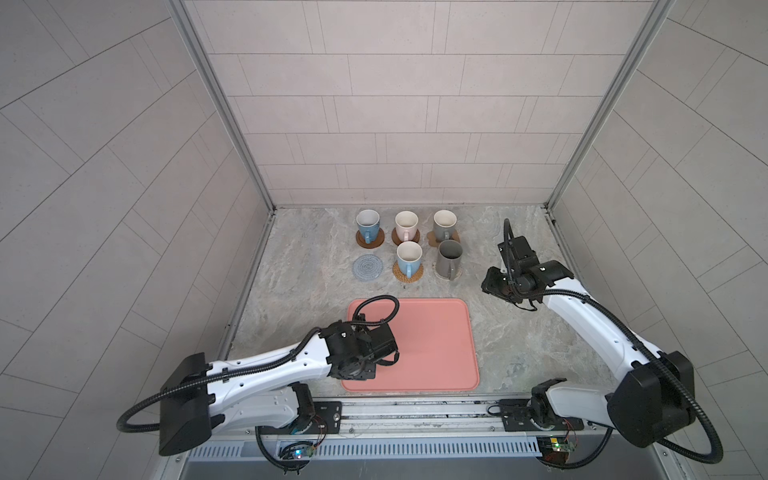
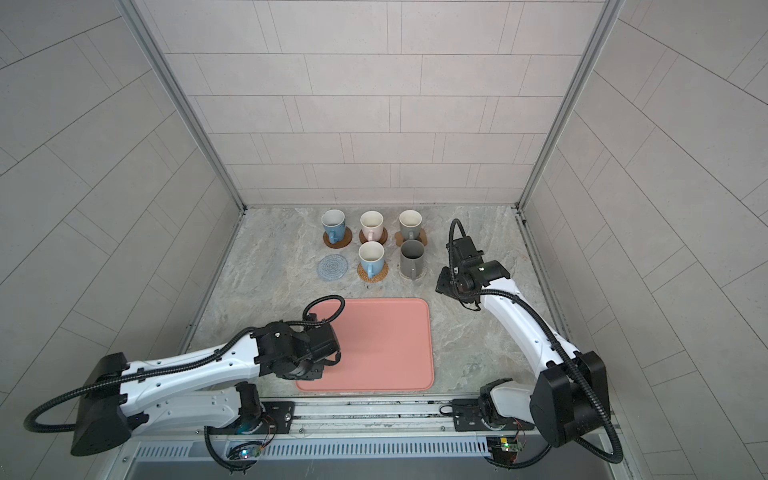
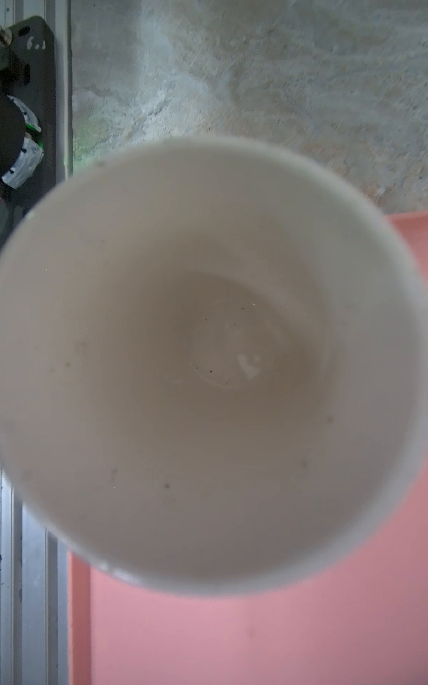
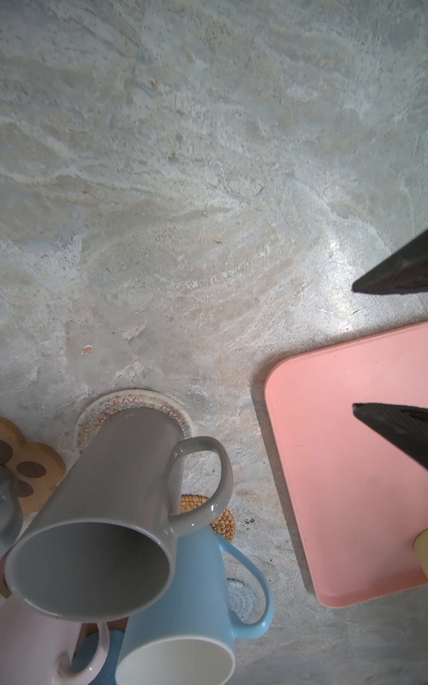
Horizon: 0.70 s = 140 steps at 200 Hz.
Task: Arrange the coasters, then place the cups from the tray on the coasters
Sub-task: 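Lift the pale green mug with left gripper off the tray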
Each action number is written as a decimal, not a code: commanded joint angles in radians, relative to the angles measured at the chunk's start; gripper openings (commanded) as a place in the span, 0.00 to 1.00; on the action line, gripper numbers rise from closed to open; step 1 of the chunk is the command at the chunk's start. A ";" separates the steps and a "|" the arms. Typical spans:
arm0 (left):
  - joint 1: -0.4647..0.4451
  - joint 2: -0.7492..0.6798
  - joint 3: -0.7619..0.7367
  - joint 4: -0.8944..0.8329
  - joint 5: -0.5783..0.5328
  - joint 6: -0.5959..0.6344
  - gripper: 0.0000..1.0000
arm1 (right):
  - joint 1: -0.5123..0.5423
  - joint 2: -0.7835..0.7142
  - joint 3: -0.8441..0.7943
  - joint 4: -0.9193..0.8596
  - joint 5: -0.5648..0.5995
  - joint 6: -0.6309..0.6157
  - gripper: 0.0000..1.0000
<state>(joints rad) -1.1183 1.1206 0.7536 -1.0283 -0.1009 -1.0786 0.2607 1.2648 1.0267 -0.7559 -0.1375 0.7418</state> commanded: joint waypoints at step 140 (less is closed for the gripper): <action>0.006 -0.039 0.024 0.027 -0.106 0.016 0.11 | 0.000 -0.048 -0.017 -0.031 0.036 0.022 0.50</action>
<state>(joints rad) -1.1175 1.1210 0.7654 -0.9993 -0.1390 -1.0542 0.2611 1.2476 1.0241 -0.7650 -0.1261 0.7464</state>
